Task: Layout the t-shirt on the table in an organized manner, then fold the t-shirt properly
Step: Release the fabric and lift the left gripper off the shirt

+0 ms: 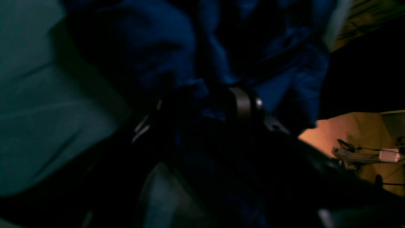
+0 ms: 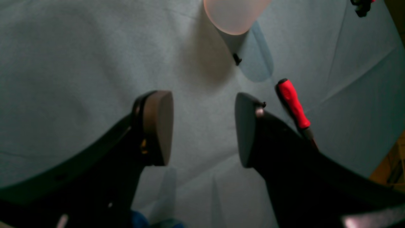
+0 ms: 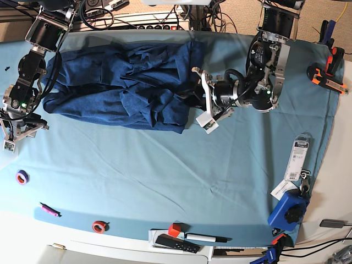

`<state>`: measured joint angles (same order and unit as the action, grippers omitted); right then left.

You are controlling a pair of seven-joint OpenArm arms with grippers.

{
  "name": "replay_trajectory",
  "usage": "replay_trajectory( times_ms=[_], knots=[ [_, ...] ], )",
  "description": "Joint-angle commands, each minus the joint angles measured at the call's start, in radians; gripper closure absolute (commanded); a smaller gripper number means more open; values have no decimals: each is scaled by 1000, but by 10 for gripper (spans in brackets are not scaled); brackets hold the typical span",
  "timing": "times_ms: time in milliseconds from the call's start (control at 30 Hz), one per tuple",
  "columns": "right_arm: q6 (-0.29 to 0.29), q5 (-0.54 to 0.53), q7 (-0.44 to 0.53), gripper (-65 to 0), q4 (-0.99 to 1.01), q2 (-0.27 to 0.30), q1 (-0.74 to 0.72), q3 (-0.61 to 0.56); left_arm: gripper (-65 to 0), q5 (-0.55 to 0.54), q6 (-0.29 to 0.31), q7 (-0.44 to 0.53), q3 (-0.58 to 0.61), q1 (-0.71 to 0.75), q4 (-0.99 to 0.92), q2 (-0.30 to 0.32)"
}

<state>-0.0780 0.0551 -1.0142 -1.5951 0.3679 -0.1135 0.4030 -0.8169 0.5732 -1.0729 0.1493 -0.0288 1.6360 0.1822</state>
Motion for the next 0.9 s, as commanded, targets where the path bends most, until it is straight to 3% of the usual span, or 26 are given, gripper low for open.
replay_trajectory(
  times_ms=[0,300,867],
  knots=[
    [4,12,19,-310,-14,23,-19,5,-266,-16,4,20,-1,-16,16,-3],
    [5,12,19,-310,-14,23,-19,5,-240,40,3,35,-1,-15,16,-3],
    [5,12,19,-310,-14,23,-19,5,-227,13,0,34,14,-10,16,-5]
  ],
)
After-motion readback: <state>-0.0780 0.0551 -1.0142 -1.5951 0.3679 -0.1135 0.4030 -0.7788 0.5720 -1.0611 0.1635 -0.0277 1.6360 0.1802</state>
